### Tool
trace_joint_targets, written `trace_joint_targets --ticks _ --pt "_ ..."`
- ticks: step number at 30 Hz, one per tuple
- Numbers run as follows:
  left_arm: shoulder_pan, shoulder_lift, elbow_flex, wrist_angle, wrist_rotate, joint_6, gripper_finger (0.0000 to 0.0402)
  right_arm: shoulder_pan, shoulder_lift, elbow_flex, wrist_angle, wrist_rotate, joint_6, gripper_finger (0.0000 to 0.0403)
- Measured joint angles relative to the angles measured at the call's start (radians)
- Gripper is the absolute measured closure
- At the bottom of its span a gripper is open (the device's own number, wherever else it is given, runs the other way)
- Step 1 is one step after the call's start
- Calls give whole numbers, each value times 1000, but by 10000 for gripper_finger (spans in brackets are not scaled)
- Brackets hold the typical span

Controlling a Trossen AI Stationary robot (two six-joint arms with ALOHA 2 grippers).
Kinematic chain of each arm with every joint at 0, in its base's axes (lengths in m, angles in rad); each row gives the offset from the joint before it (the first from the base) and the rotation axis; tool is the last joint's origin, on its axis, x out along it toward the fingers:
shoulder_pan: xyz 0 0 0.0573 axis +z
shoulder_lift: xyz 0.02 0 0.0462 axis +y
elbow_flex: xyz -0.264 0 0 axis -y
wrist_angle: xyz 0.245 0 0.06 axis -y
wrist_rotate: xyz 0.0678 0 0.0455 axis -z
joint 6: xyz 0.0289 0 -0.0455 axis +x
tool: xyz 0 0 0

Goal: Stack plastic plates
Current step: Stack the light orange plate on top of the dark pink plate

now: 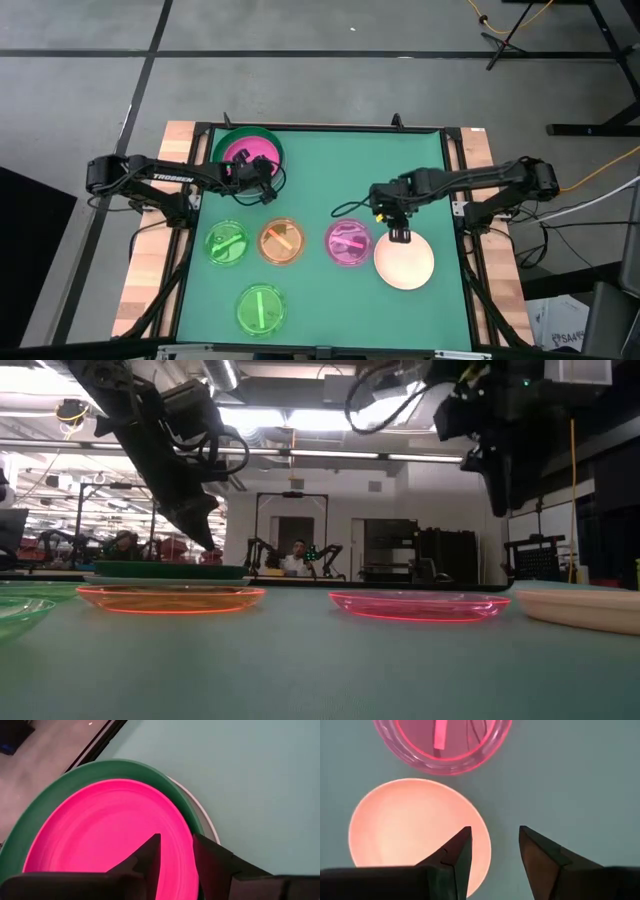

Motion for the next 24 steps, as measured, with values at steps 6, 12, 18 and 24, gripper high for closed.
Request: trace_joint_targets --ticks 6,12,18,24 --pt "0 0 0 0 0 0 294 0 1 -132 52 -12 6 251" --pt "0 0 0 0 0 0 294 0 1 -252 106 -12 6 251" --pt "0 0 0 0 0 0 294 0 1 -306 124 -12 6 251" --pt "0 0 0 1 0 0 294 0 1 -352 175 -12 5 251"
